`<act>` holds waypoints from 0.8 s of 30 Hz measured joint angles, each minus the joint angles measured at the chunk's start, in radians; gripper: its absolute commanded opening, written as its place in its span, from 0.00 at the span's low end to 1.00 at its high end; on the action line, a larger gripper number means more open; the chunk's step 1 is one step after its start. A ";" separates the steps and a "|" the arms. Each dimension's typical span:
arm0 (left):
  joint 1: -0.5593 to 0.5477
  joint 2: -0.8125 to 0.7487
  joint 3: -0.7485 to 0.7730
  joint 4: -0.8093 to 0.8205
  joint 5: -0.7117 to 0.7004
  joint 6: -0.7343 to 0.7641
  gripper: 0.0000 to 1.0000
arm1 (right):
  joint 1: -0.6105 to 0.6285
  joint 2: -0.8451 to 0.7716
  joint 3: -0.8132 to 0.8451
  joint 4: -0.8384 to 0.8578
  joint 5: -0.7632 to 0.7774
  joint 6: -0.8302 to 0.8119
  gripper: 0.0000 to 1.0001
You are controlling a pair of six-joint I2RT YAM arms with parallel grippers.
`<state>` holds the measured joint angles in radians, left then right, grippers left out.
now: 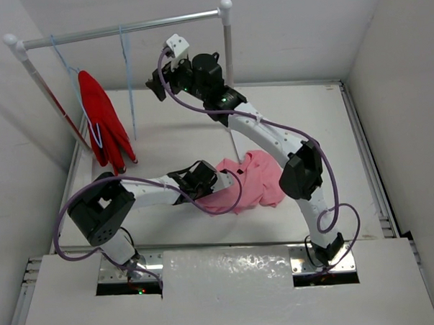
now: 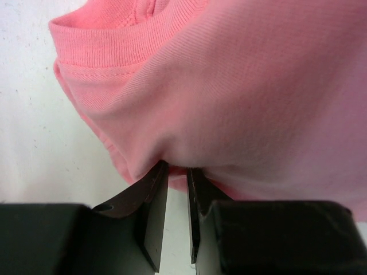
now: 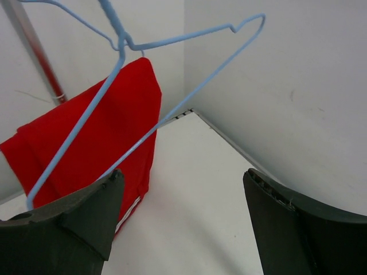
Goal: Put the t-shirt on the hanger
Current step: Pick up the hanger from the clothesline.
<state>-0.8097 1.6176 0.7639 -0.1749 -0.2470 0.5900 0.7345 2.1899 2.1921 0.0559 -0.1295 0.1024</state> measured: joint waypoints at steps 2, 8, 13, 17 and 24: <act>0.000 0.000 0.000 0.000 0.000 0.002 0.18 | -0.001 0.003 -0.001 0.013 0.019 0.004 0.81; 0.000 0.000 -0.002 0.004 0.001 0.005 0.18 | -0.005 -0.001 -0.008 0.061 0.050 0.018 0.81; 0.004 0.000 -0.006 0.015 0.001 0.006 0.18 | 0.008 -0.043 -0.057 0.078 0.052 0.037 0.88; 0.005 0.000 -0.006 0.015 0.001 0.007 0.18 | 0.033 -0.055 -0.057 0.109 0.048 0.081 0.88; 0.005 0.000 -0.006 0.016 -0.001 0.008 0.20 | 0.061 -0.039 -0.055 0.263 0.032 0.282 0.78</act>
<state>-0.8047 1.6176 0.7578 -0.1589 -0.2478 0.5980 0.7956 2.1509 2.1368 0.3187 -0.0971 0.3847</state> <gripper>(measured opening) 0.188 0.800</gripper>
